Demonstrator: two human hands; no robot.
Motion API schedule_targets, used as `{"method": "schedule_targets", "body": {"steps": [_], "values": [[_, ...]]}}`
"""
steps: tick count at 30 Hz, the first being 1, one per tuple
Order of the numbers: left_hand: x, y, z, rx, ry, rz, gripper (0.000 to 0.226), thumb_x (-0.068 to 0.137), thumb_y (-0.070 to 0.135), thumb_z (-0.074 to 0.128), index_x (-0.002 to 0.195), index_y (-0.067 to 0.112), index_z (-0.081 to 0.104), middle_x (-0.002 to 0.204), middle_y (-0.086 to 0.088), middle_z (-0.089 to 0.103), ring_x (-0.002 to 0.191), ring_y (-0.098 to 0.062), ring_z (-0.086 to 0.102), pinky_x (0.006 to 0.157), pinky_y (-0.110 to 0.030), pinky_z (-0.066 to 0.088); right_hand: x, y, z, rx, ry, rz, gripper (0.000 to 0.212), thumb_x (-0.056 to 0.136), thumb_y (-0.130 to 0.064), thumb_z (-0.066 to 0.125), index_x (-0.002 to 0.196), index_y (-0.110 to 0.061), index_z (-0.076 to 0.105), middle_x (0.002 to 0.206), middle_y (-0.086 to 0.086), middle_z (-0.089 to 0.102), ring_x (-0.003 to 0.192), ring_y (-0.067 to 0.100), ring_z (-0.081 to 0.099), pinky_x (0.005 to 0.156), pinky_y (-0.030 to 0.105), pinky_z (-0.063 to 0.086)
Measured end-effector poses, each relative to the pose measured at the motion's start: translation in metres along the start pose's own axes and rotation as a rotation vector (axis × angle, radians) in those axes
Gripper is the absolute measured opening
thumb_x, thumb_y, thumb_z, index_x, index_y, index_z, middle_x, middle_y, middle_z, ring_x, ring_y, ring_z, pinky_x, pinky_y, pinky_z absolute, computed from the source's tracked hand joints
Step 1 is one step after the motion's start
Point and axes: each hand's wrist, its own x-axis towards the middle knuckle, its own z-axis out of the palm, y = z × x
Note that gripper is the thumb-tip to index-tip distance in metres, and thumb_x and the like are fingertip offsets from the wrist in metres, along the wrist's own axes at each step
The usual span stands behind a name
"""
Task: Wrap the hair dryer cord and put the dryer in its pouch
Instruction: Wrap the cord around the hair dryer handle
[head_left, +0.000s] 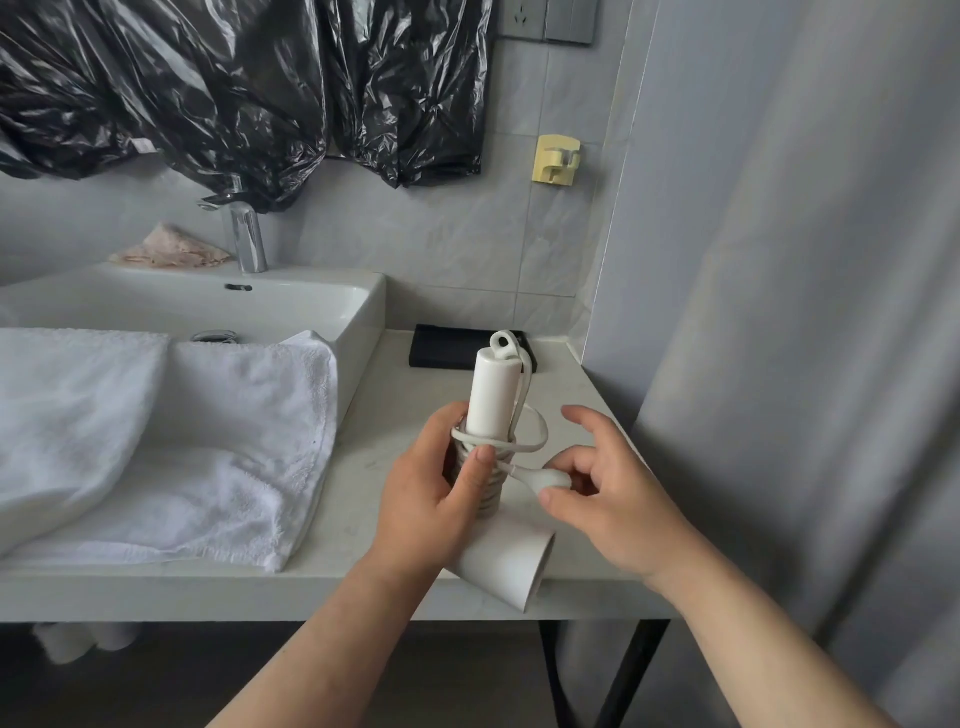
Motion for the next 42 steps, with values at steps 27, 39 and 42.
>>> {"method": "schedule_targets", "body": {"steps": [27, 39, 42], "values": [[0.002, 0.001, 0.001, -0.098, -0.049, 0.012, 0.041, 0.099, 0.039, 0.041, 0.128, 0.021, 0.062, 0.108, 0.001, 0.073, 0.100, -0.024, 0.068, 0.083, -0.047, 0.053, 0.002, -0.016, 0.018, -0.311, -0.006, -0.196, 0.017, 0.076, -0.046, 0.066, 0.081, -0.030, 0.063, 0.089, -0.015, 0.062, 0.091, 0.002, 0.058, 0.082, 0.026, 0.051], [0.009, -0.005, -0.005, -0.241, -0.079, -0.129, 0.062, 0.090, 0.053, 0.047, 0.144, 0.021, 0.049, 0.121, -0.002, 0.070, 0.117, -0.021, 0.063, 0.103, -0.045, 0.046, 0.000, -0.006, 0.034, -0.480, 0.122, -0.341, 0.019, 0.087, -0.026, 0.068, 0.072, -0.024, 0.055, 0.086, -0.010, 0.051, 0.073, 0.013, 0.054, 0.066, 0.032, 0.049], [0.021, 0.001, -0.005, -0.245, -0.124, -0.099, 0.057, 0.092, 0.049, 0.045, 0.135, 0.013, 0.056, 0.118, -0.002, 0.070, 0.112, -0.019, 0.064, 0.098, -0.040, 0.049, 0.000, -0.008, 0.032, -0.500, 0.077, -0.326, 0.028, 0.089, -0.025, 0.065, 0.073, -0.034, 0.043, 0.088, -0.015, 0.046, 0.075, 0.011, 0.053, 0.066, 0.026, 0.047]]}}
